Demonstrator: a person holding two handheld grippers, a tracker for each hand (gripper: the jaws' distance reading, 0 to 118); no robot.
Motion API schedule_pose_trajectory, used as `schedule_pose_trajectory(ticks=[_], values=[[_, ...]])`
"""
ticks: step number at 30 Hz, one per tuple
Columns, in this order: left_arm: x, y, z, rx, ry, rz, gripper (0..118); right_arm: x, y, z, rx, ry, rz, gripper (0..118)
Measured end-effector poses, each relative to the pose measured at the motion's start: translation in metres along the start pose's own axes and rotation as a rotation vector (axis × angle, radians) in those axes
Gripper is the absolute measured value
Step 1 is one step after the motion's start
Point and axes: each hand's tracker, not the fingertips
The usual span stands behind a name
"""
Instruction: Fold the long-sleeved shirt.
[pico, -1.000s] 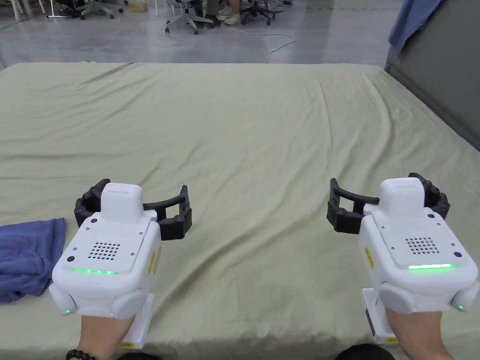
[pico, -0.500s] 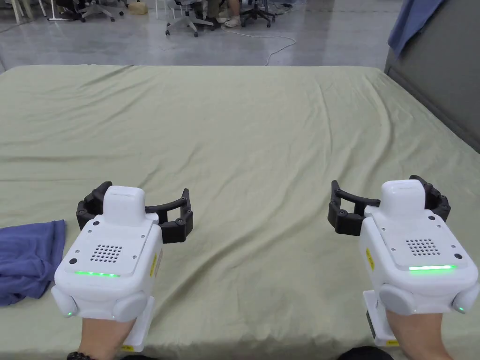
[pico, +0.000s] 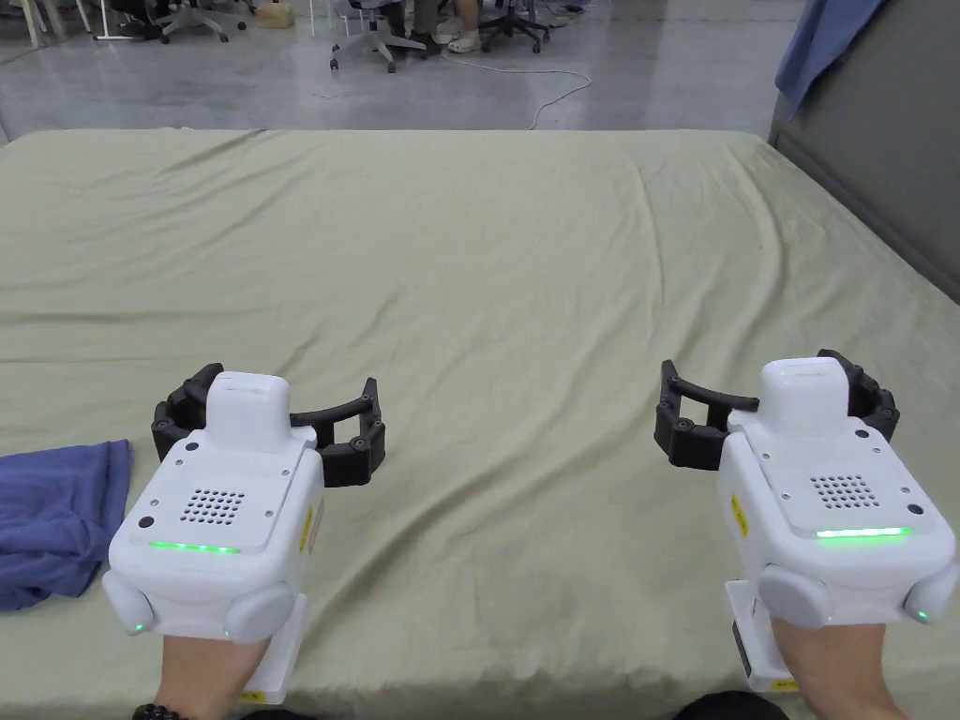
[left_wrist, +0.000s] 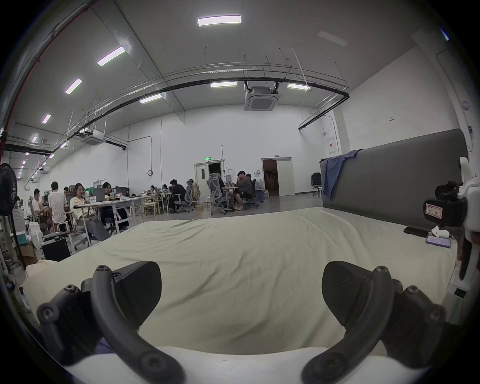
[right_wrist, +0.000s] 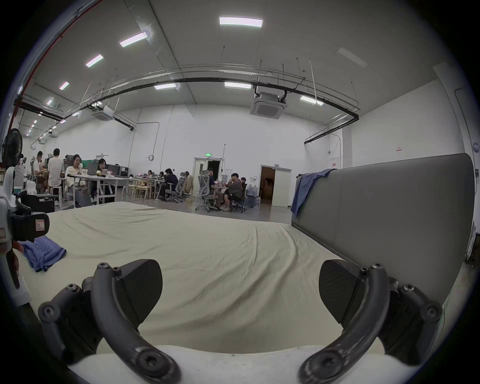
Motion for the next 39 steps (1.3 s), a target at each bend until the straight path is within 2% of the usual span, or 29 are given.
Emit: schedule_pose_trajectory(ticks=[19,22,25,29,31,35,39], values=[[-0.003,0.001,-0.001,-0.002,0.011,0.005,118,0.0,0.001,-0.001,-0.005,0.012,-0.013,118],[-0.003,0.001,-0.001,-0.005,0.011,0.003,118,0.002,0.002,-0.004,-0.058,0.028,-0.053,118],[-0.003,0.001,-0.001,-0.009,0.011,0.003,118,0.004,0.011,-0.01,-0.165,0.077,-0.153,118],[-0.003,0.002,-0.001,-0.01,0.012,-0.001,118,0.002,0.027,-0.015,-0.311,0.024,-0.237,118],[-0.004,0.002,-0.001,-0.012,0.014,-0.003,118,0.002,0.031,-0.017,-0.345,-0.015,-0.251,118],[-0.003,0.001,-0.001,-0.019,0.016,-0.007,118,-0.002,0.034,-0.022,-0.426,-0.1,-0.23,118],[-0.002,0.0,-0.002,-0.024,0.012,-0.012,118,-0.004,0.028,-0.029,-0.424,-0.105,-0.223,118]])
